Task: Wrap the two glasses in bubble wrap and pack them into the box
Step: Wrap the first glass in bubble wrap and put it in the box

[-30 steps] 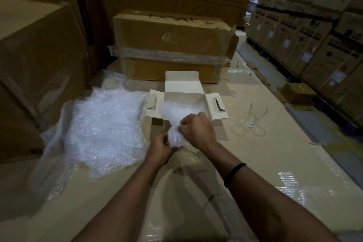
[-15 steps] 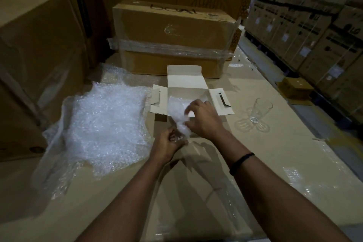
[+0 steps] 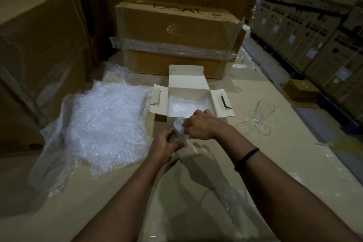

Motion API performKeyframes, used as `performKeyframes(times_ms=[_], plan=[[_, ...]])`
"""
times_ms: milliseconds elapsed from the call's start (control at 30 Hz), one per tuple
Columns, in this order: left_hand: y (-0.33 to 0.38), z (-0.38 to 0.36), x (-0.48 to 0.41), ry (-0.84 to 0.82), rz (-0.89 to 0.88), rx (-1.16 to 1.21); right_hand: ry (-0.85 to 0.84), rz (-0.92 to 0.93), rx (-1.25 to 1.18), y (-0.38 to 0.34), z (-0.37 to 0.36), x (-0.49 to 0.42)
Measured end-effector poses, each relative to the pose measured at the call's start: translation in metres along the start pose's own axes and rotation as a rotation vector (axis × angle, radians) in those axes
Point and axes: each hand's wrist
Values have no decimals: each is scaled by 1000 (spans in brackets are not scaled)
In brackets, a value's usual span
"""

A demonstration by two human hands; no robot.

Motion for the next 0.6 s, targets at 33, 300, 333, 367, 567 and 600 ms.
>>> performKeyframes(times_ms=[33, 300, 333, 367, 567, 600], plan=[[0, 0, 0, 1, 1, -3, 26, -30, -31, -3, 1, -4], [5, -1, 3, 8, -22, -2, 492, -25, 28, -10, -10, -12], [5, -1, 3, 6, -15, 2, 454, -2, 60, -9, -12, -10], [6, -1, 3, 1, -11, 7, 403, 6, 77, -7, -13, -9], [6, 1, 3, -9, -9, 49, 167, 67, -16, 1, -2, -3], [5, 1, 3, -9, -6, 67, 253, 47, -88, 4, -3, 0]])
Point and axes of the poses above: each hand's wrist, its own x-axis away from the middle knuckle, its own z-axis out of the back of the hand, y = z × x, and after that the axes turned 11 degrees about x, right-handed
